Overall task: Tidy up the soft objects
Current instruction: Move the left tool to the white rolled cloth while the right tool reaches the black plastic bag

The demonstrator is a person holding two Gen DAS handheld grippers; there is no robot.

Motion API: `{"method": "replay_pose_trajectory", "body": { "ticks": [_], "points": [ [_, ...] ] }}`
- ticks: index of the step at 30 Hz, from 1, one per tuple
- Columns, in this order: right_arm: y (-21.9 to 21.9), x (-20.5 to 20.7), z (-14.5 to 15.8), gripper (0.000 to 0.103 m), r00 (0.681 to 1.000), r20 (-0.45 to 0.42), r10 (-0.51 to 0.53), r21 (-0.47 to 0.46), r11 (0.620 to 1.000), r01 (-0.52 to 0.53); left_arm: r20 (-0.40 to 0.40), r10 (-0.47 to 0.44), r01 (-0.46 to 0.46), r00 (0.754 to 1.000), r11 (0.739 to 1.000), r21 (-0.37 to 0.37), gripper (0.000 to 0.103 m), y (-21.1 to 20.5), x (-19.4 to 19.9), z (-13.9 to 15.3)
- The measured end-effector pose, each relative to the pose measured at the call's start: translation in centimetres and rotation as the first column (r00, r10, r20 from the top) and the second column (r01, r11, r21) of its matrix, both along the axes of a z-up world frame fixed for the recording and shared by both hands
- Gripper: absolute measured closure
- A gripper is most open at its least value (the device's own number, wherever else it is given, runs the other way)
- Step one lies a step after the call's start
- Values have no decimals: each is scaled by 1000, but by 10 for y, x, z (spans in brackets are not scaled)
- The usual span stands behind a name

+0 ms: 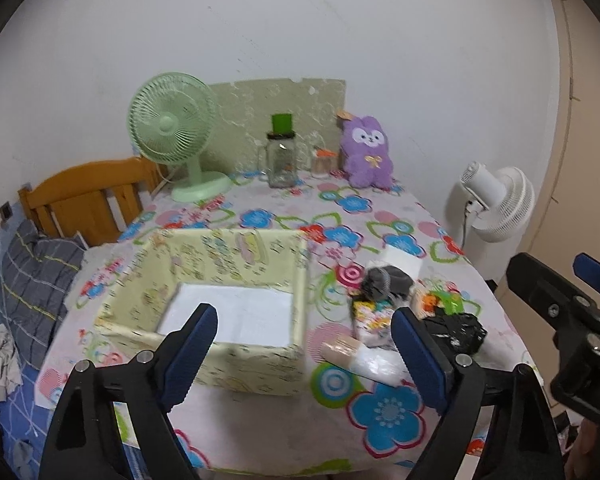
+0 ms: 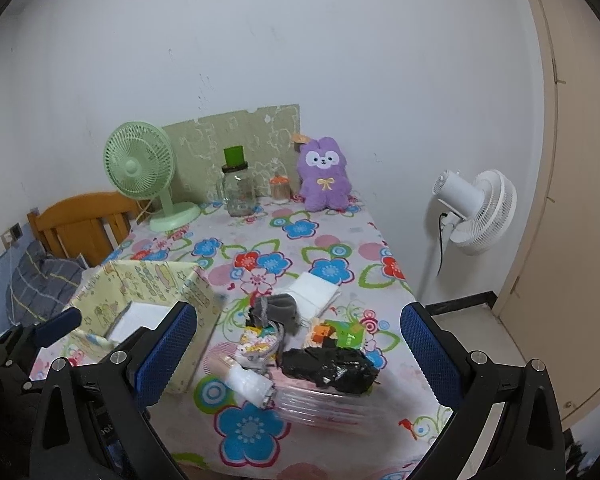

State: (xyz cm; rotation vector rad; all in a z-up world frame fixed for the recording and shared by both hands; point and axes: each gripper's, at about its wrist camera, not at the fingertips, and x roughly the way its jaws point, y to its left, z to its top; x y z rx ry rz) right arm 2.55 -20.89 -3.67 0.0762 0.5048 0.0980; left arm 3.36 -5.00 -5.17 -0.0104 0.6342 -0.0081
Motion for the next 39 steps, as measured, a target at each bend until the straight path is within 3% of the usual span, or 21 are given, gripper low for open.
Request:
{"method": "replay_pose_trajectory", "body": {
  "ticks": [9,16,31,39],
  "points": [
    [-13,4,-21,3,1000,-23,15,16,1000,-15,0,-34,34,999,999,-11,13,-22,0,-15],
    [-9,7,-38,3,999,-30,36,-35,999,-37,-51,-48,47,998,999,-14,13,-33,4,-34],
    [-15,33,-86,6,989,-139,40,-1,999,-41,-148,-56,58,987,998,7,17,-48,23,-76],
    [-18,49,-106,8,981,-191,35,-1,999,-36,-212,-45,42,976,999,-16,18,-51,36,-97]
  ]
}}
